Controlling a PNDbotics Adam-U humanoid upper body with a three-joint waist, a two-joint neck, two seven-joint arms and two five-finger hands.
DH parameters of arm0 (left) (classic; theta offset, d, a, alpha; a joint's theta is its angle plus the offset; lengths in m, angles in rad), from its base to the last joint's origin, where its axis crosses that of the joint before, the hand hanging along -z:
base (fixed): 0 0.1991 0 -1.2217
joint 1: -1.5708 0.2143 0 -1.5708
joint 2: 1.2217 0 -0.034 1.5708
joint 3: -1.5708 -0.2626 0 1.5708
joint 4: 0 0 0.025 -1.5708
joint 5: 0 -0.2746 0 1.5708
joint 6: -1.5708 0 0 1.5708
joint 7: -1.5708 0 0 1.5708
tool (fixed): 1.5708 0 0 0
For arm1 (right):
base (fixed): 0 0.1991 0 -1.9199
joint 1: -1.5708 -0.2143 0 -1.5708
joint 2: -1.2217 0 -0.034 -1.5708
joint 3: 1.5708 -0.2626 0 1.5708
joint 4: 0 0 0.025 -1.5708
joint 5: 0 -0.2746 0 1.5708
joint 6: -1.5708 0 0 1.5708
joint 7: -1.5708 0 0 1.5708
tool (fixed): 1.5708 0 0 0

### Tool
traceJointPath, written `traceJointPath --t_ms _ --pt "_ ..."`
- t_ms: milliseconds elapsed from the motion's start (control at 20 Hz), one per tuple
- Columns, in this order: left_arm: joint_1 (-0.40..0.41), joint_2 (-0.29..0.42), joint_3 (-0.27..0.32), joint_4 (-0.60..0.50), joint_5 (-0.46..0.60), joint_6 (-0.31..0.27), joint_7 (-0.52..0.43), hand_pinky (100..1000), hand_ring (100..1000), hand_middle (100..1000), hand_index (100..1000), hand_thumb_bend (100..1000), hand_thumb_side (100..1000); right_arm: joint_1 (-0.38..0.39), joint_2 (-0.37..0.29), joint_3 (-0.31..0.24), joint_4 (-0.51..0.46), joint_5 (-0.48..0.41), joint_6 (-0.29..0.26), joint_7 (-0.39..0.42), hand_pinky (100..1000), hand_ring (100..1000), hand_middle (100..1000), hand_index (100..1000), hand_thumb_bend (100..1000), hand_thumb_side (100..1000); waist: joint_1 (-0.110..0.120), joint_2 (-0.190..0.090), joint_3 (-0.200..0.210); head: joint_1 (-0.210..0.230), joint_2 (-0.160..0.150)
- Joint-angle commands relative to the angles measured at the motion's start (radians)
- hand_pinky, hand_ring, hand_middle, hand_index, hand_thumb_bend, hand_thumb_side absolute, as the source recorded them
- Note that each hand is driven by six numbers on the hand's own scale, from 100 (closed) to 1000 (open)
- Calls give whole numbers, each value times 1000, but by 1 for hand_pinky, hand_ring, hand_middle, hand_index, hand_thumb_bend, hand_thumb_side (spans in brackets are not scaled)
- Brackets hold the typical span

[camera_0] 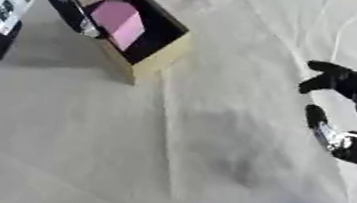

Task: Pick up objects on the table and place them in the box.

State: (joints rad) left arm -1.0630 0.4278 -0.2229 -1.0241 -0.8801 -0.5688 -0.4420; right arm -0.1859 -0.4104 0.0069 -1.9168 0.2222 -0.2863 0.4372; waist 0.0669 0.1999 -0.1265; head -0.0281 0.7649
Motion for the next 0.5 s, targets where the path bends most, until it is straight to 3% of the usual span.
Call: traceJointPath --t_ms 50,500 --pt "-27 4 16 6 -20 4 11 767 568 459 682 443 100 -16 -11 2 -7 -10 -2 7 785 758 632 937 100 418 -3 -11 -8 8 5" --pt "-21 -31 45 72 -124 35 84 766 580 473 699 475 100 -27 -3 14 -8 -17 -9 23 787 759 633 938 100 431 -3 4 -50 31 5"
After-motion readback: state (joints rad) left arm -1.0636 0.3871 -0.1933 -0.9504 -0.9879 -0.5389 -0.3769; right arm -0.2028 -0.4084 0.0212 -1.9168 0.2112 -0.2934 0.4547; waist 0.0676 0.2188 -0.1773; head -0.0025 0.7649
